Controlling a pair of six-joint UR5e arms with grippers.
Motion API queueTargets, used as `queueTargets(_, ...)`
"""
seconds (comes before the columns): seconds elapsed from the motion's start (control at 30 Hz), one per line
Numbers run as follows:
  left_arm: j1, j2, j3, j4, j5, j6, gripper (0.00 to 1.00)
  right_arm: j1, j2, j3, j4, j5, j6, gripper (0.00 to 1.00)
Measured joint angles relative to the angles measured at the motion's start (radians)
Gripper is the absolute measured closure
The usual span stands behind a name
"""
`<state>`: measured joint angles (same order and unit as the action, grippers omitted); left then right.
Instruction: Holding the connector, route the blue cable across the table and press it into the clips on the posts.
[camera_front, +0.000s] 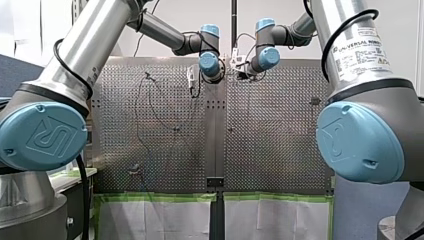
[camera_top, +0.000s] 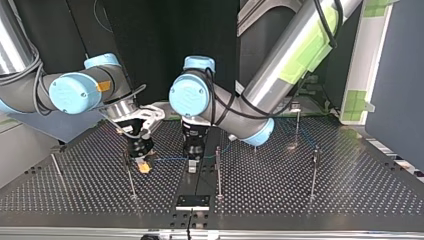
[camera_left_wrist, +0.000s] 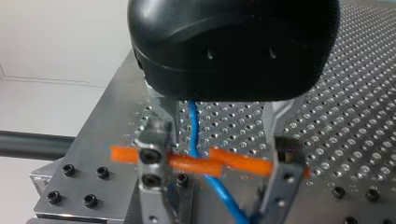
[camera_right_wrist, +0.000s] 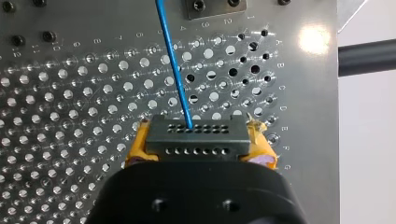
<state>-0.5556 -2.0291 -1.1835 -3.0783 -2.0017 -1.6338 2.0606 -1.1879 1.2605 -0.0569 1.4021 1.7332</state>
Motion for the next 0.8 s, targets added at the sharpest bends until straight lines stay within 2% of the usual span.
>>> queueTargets(0.03,-0.002,0.0,0.0,-0.001,-0.008,0.008,0.51,0.0,0.0,0.0,0.0,0.0,0.0,1.0)
queueTargets(0.07,-0.003,0.0,0.0,-0.001,-0.014,0.014,0.61,0.0,0.0,0.0,0.0,0.0,0.0,1.0)
queueTargets(0.1,-0.004,0.0,0.0,-0.002,-0.022,0.021,0.77,0.0,0.0,0.0,0.0,0.0,0.0,1.0)
queueTargets(0.13,-0.005,0.0,0.0,-0.005,-0.033,0.031,0.77,0.0,0.0,0.0,0.0,0.0,0.0,1.0)
queueTargets(0.17,-0.006,0.0,0.0,-0.008,-0.041,0.038,0.96,0.0,0.0,0.0,0.0,0.0,0.0,1.0)
queueTargets(0.2,-0.007,0.0,0.0,-0.012,-0.049,0.046,1.0,0.0,0.0,0.0,0.0,0.0,0.0,1.0)
queueTargets(0.37,-0.018,0.0,0.0,-0.015,-0.096,0.075,1.0,0.002,0.0,0.0,0.002,0.0,0.0,1.0)
queueTargets(0.6,-0.034,0.0,-0.028,-0.004,-0.09,0.051,1.0,0.009,0.0,0.006,0.008,0.0,0.0,1.0)
queueTargets(0.8,-0.059,0.003,-0.078,0.04,-0.107,0.024,1.0,0.01,0.0,0.043,0.008,0.001,0.0,1.0)
